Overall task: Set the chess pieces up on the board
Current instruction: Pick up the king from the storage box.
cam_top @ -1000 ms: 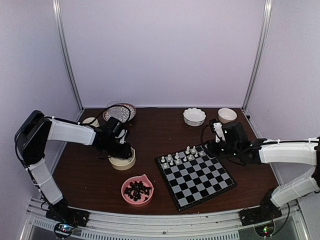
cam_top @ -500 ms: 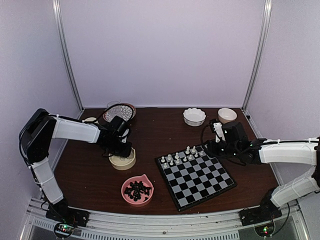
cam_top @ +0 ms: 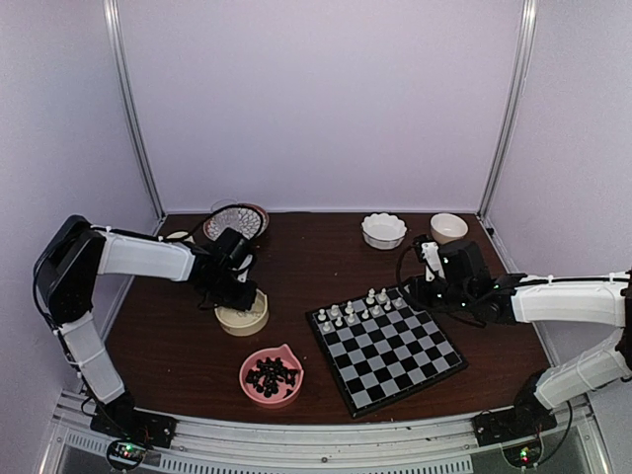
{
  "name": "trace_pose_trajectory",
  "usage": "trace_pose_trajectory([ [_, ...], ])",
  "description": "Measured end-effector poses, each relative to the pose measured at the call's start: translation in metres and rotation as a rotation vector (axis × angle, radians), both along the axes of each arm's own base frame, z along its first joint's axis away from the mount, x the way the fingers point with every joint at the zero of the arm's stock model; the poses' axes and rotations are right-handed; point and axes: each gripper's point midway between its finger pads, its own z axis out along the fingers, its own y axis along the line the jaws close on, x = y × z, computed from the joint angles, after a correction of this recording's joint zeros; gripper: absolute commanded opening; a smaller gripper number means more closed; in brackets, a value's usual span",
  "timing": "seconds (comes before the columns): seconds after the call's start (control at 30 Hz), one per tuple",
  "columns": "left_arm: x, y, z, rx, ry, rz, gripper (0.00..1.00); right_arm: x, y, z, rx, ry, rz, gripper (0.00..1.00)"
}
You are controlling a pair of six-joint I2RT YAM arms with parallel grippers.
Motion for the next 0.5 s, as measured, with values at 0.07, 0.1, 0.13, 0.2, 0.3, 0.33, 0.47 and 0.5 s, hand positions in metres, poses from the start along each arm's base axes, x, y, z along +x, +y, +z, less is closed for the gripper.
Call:
trace_pose_trajectory([
  [0.07,0.0,-0.002,0.006,-0.012,-0.01,-0.006,0.04,0.0,0.0,0.0,0.0,0.0,0.0,0.3],
  [0.1,0.0,-0.003,0.009,-0.018,-0.017,-0.008,0.03,0.0,0.0,0.0,0.0,0.0,0.0,0.3],
  [0.13,0.0,-0.004,0.014,-0.027,-0.024,-0.012,0.03,0.0,0.0,0.0,-0.001,0.0,0.0,0.3],
  [0.2,0.0,-0.006,0.023,-0.045,-0.04,-0.02,0.04,0.0,0.0,0.0,-0.001,0.0,0.0,0.3],
  [0.3,-0.003,-0.008,0.038,-0.073,-0.067,-0.03,0.03,0.0,0.0,0.0,-0.002,-0.001,0.001,0.3],
  [0.33,-0.005,-0.008,0.044,-0.084,-0.076,-0.033,0.03,0.0,0.0,0.0,-0.003,-0.001,0.003,0.3],
  [0.47,-0.011,-0.009,0.063,-0.13,-0.106,-0.047,0.03,-0.002,0.003,0.001,-0.006,-0.006,0.015,0.3],
  [0.5,-0.014,-0.011,0.067,-0.148,-0.107,-0.057,0.02,-0.003,0.004,0.002,-0.009,-0.011,0.024,0.3],
])
